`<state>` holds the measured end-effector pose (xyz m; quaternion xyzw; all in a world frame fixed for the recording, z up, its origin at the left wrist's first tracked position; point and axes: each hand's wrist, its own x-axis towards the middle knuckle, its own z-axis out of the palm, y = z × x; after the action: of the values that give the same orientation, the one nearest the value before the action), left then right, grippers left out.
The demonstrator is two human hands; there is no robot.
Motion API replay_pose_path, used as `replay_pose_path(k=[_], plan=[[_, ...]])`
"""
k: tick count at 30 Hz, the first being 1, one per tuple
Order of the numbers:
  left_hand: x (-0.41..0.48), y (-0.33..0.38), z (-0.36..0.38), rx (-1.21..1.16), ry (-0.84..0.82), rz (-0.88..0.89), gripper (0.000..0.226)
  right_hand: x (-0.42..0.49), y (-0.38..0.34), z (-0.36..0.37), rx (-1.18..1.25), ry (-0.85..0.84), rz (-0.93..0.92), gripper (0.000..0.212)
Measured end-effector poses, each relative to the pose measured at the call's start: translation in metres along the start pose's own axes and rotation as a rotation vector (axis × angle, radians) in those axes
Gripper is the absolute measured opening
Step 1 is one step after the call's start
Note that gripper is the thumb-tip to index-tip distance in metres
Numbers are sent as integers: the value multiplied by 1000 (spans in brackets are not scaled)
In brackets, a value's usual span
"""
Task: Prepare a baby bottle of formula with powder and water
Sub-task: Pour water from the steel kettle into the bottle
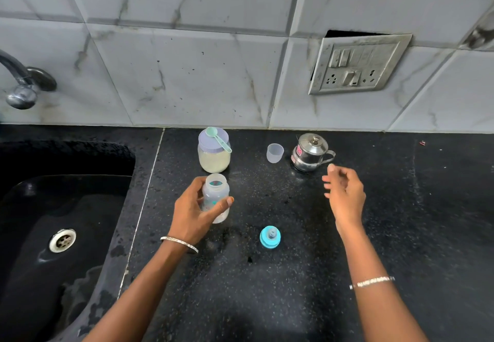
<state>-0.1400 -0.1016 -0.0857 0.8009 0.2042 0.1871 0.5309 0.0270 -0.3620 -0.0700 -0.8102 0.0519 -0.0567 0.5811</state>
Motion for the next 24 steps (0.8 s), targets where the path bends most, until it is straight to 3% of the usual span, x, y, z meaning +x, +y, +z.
replay_pose_path(k=[3, 6, 11, 16, 24], plan=[[4, 1, -3, -19, 17, -14, 48, 35, 2, 11, -18, -8, 77, 40], [7, 0, -5, -15, 15, -26, 48, 59, 3, 21, -36, -51, 135, 51], [11, -1, -7, -13, 27, -36, 57, 80, 7, 29, -7, -105, 199, 47], [18, 2, -6, -29, 30, -52, 58, 86, 16, 29, 154, -171, 202, 24], [17, 7, -6, -39, 20, -61, 60, 72, 18, 32, 377, -89, 291, 27]])
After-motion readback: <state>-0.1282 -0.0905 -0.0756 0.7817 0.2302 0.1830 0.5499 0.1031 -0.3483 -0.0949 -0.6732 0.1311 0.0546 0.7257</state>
